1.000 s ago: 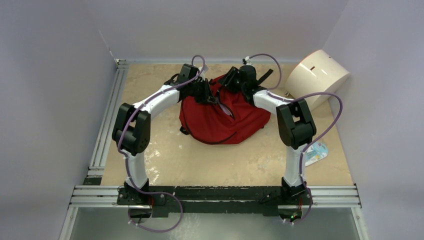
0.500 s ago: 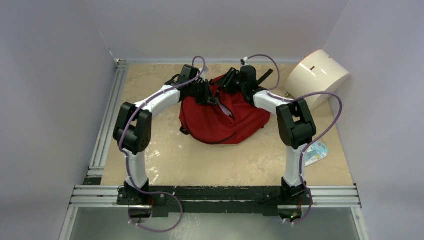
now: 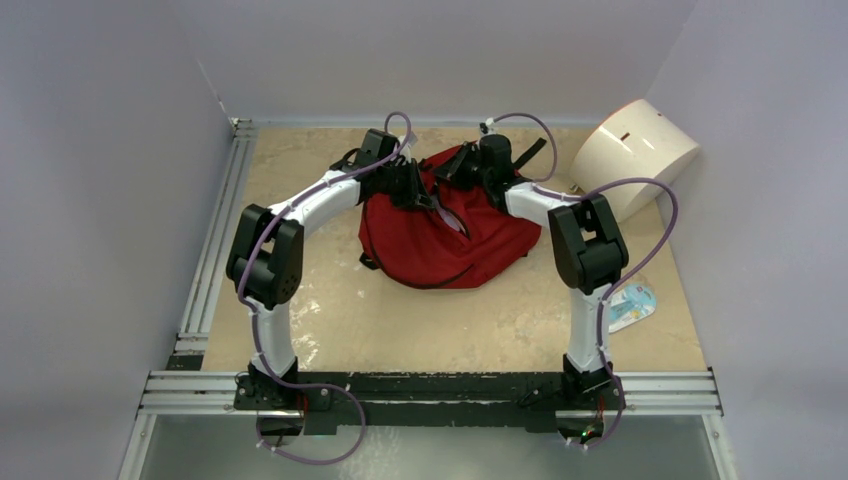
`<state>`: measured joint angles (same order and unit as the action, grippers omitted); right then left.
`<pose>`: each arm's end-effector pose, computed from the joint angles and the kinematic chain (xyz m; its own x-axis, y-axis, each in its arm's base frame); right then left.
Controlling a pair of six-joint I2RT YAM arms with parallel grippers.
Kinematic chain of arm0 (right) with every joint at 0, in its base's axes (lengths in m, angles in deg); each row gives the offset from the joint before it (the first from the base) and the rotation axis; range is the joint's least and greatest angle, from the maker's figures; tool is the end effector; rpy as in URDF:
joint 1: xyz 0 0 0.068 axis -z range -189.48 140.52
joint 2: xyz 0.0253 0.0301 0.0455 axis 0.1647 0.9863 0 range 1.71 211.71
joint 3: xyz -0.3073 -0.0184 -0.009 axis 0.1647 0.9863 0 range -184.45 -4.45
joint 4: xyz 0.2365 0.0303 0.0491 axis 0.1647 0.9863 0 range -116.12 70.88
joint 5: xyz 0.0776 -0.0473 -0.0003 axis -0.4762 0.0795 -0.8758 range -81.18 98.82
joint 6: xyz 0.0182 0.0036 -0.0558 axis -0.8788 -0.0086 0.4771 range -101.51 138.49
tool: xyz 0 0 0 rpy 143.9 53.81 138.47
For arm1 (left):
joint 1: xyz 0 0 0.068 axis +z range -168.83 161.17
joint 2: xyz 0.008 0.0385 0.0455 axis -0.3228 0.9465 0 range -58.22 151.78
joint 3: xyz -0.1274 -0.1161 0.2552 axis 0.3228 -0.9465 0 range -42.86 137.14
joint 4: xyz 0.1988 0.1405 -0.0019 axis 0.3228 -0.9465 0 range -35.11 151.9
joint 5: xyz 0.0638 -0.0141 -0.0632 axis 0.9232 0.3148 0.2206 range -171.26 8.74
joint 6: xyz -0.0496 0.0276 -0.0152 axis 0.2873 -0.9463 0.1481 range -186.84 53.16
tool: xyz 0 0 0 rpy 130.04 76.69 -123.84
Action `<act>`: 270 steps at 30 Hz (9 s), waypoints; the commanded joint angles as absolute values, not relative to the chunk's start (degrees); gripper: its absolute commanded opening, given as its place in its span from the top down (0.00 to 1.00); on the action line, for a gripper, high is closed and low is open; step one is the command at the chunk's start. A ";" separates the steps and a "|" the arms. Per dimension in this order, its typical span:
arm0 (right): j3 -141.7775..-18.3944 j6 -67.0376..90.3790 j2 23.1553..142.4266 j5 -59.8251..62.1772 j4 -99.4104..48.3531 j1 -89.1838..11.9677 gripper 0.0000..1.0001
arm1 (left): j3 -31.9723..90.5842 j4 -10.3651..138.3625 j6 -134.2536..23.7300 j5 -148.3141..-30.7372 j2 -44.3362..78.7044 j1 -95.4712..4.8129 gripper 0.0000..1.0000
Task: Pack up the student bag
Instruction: Zip the student bag at the center of the board.
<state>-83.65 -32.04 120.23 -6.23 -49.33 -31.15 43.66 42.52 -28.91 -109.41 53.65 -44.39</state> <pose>0.4480 0.1900 0.2487 -0.6182 0.5565 -0.5551 -0.1750 0.5911 0.7874 0.3890 -0.2083 0.2712 -0.9205 -0.1606 -0.3563 0.1482 0.7000 -0.6986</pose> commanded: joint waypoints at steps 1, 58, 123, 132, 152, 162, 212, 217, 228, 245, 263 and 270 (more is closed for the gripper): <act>-83.15 -32.30 118.32 -8.10 -52.45 -30.85 0.93 | 44.54 44.06 -28.61 -110.90 53.26 -44.27 1.00; -65.71 -33.04 104.23 -13.90 -73.24 -30.49 1.00 | 60.10 45.20 -10.31 -115.24 63.38 -39.22 0.62; -65.32 -32.23 104.46 -13.86 -74.75 -30.49 1.00 | 66.99 35.61 -1.78 -109.16 66.50 -43.09 0.68; -64.77 -30.64 103.83 -14.44 -72.47 -30.53 1.00 | 67.96 35.88 -4.06 -108.01 68.40 -42.42 0.95; -62.89 -21.81 100.94 -13.07 -60.93 -30.54 1.00 | 68.96 36.82 -3.92 -108.38 70.77 -37.95 1.00; -62.37 -18.62 98.51 -14.24 -55.68 -30.52 1.00 | 70.30 36.82 -3.50 -108.89 72.24 -36.29 1.00; -69.60 -17.05 103.79 -16.76 -53.09 -30.63 1.00 | 63.03 38.27 -7.12 -112.49 63.57 -39.07 0.67; -69.42 -17.11 103.66 -16.41 -53.23 -30.63 1.00 | 58.88 39.10 -6.43 -110.08 59.96 -38.95 0.66; -69.23 -17.37 103.75 -16.65 -53.63 -30.65 1.00 | 59.11 40.48 -7.99 -112.51 61.10 -39.70 0.66; -69.49 -17.37 103.66 -16.83 -53.92 -30.64 1.00 | 66.59 36.42 -11.12 -110.87 67.74 -41.77 0.67; -68.46 -14.12 102.09 -14.97 -51.83 -30.59 1.00 | 68.58 36.76 -13.49 -110.89 69.78 -40.68 1.00; -67.12 -11.20 100.45 -14.26 -49.85 -30.64 1.00 | 71.30 36.42 -13.11 -110.88 70.68 -39.20 1.00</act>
<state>-67.80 -13.98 104.03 -14.21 -50.72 -30.41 67.50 35.07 -12.23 -111.46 70.29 -40.76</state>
